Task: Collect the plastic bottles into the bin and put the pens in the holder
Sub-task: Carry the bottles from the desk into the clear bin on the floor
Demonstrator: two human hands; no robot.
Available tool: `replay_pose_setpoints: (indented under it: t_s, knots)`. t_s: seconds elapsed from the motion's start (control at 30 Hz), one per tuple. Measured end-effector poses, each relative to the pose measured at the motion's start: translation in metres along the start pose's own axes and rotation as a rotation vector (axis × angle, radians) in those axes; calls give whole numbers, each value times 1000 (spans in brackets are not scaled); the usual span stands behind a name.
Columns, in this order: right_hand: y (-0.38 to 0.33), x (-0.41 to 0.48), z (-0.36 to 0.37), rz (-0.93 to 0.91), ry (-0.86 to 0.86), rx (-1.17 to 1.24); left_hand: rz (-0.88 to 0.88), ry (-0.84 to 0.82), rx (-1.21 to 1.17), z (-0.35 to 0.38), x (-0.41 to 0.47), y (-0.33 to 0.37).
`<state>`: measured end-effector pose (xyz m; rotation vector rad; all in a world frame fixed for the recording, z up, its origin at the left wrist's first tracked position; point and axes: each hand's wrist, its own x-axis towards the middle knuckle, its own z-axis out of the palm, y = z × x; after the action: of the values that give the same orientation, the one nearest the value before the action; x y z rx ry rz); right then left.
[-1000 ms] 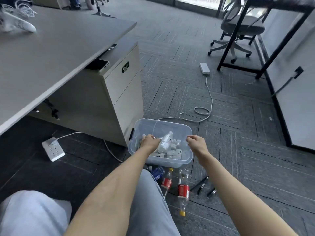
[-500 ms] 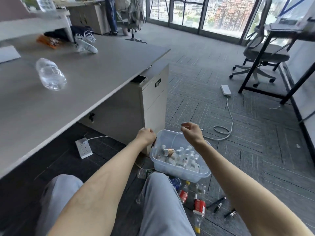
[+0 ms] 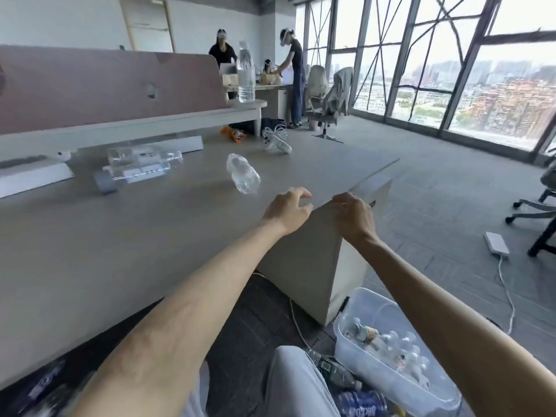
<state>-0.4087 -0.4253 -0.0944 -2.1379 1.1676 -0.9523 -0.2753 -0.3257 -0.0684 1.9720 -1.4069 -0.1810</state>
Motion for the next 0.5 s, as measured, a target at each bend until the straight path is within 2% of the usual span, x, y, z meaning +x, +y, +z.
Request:
replay_pose_setpoints:
  t_s: [0.1,0.27,0.5]
  knots:
    - [-49,12,26,-90,-28,20,-48,72,3,-49,-10,-27]
    - [-120,33,79,-214,-123,-42,-160,194,157,-125,-36,-84]
    - [-184,72,140,-140,-149,-117,-316,272,270,-209,-78,-145]
